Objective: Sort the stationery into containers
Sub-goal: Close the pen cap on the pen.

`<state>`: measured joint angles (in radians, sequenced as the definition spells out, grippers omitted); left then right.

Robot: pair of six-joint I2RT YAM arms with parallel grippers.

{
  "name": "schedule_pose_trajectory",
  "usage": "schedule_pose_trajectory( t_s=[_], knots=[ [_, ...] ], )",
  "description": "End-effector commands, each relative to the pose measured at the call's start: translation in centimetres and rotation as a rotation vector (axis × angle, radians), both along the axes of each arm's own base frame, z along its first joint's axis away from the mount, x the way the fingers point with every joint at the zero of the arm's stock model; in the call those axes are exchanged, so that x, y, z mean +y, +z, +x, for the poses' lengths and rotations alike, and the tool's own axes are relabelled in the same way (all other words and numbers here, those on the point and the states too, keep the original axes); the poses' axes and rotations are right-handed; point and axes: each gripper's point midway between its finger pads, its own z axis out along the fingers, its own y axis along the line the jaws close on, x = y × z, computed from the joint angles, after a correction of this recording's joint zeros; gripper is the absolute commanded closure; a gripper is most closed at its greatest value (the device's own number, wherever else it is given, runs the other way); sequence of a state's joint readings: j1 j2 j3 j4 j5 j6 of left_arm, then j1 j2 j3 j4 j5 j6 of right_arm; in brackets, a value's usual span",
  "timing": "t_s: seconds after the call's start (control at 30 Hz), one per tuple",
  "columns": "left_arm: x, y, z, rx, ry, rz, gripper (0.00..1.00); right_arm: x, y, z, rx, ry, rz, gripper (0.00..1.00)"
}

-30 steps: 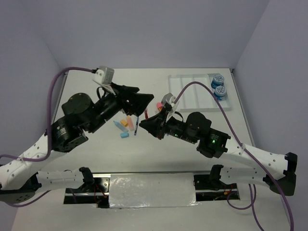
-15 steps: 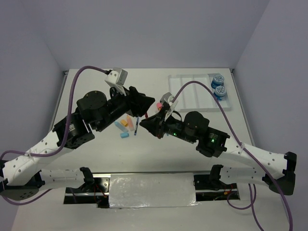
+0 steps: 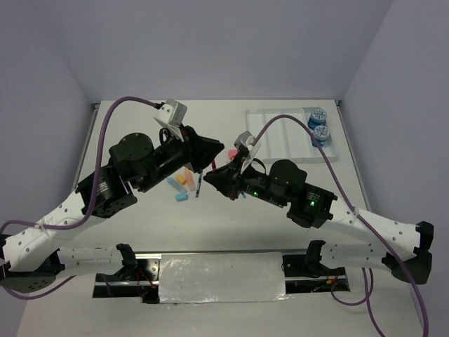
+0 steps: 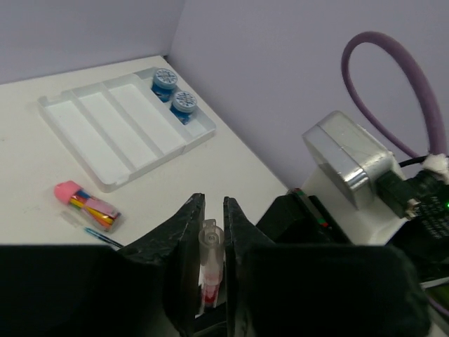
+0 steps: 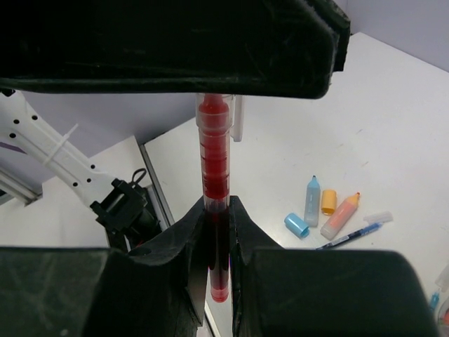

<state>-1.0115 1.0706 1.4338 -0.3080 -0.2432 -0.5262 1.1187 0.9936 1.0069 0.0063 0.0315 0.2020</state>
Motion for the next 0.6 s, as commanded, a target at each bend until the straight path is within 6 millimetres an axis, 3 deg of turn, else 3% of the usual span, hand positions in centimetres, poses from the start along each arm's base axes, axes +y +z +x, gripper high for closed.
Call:
schedule_pose_trajectory(
  t_s=[0.0, 0.1, 0.13, 0.43, 0.57],
  knots=[
    [-0.7, 0.9, -0.6, -0.040, -0.049, -0.029, 0.76, -0.6, 4.4, 0.3, -0.026, -0.031, 0.087, 1.00],
    [-1.0, 0.6, -0.8, -0.047, -0.069, -0.023, 0.97, -1.2, 5.3, 0.3, -0.013, -0.045, 0.107, 1.00],
    [-0.9, 0.7, -0.8, -0.053, -0.072, -0.023, 1.00, -1.3, 5.6, 0.1, -0.010, -0.044, 0.114, 1.00],
    [-2.4, -1.6, -2.2, -0.040, -0.178, -0.015, 1.00, -2.0, 9.7, 0.0, -0.040, -0.051, 0.202, 1.00],
    [-2.8, -4.1, -2.6, 0.004, -0.206, 0.019, 1.00, -2.5, 13.6, 0.1, -0.091, -0.058, 0.256, 1.00]
  ],
)
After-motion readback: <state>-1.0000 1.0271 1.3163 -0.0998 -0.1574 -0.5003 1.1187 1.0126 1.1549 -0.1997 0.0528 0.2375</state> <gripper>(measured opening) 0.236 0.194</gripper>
